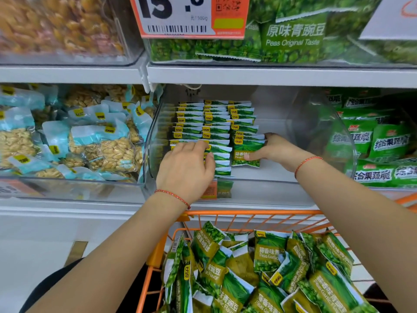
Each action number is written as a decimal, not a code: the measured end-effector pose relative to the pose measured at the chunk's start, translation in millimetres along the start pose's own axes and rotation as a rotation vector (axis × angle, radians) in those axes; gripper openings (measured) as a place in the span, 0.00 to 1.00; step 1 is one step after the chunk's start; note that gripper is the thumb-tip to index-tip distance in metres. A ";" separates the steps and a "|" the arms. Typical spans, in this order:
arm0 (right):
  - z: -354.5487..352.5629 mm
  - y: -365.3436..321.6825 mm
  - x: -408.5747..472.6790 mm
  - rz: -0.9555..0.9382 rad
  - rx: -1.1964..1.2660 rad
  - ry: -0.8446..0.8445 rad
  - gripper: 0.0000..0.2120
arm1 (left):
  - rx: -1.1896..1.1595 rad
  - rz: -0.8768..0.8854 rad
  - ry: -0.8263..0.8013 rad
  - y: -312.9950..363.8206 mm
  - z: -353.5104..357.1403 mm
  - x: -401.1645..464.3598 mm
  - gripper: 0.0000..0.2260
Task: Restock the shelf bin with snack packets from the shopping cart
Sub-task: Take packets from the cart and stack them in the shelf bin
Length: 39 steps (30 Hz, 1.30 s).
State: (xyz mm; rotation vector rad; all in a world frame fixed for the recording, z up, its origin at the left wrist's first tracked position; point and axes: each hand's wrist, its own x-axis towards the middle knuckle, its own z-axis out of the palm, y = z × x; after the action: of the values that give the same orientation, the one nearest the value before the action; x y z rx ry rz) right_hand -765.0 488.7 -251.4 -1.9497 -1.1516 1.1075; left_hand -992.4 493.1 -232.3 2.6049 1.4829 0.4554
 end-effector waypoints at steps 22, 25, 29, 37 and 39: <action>10.8 -3.0 -4.3 -0.085 -0.221 0.002 0.22 | -0.026 0.002 0.030 -2.5 5.3 1.5 0.21; 8.1 -0.8 -4.0 -0.070 -0.282 0.026 0.17 | -0.023 0.006 0.045 -2.6 5.7 1.1 0.20; 9.7 -2.5 -7.9 -0.151 -0.376 0.047 0.17 | -0.010 0.007 0.062 -2.6 6.7 1.1 0.20; 12.0 -3.4 -10.4 -0.075 -0.396 -0.008 0.15 | -0.003 0.008 0.065 -3.1 6.9 1.0 0.19; 11.3 -3.6 -11.6 -0.035 -0.363 -0.034 0.14 | -0.005 0.010 0.068 -3.3 7.1 1.1 0.19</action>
State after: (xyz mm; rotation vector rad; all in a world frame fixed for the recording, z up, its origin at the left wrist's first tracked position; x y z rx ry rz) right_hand -779.4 480.8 -249.7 -2.1759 -1.4831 0.9669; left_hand -992.4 496.1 -239.6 2.6190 1.4874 0.5539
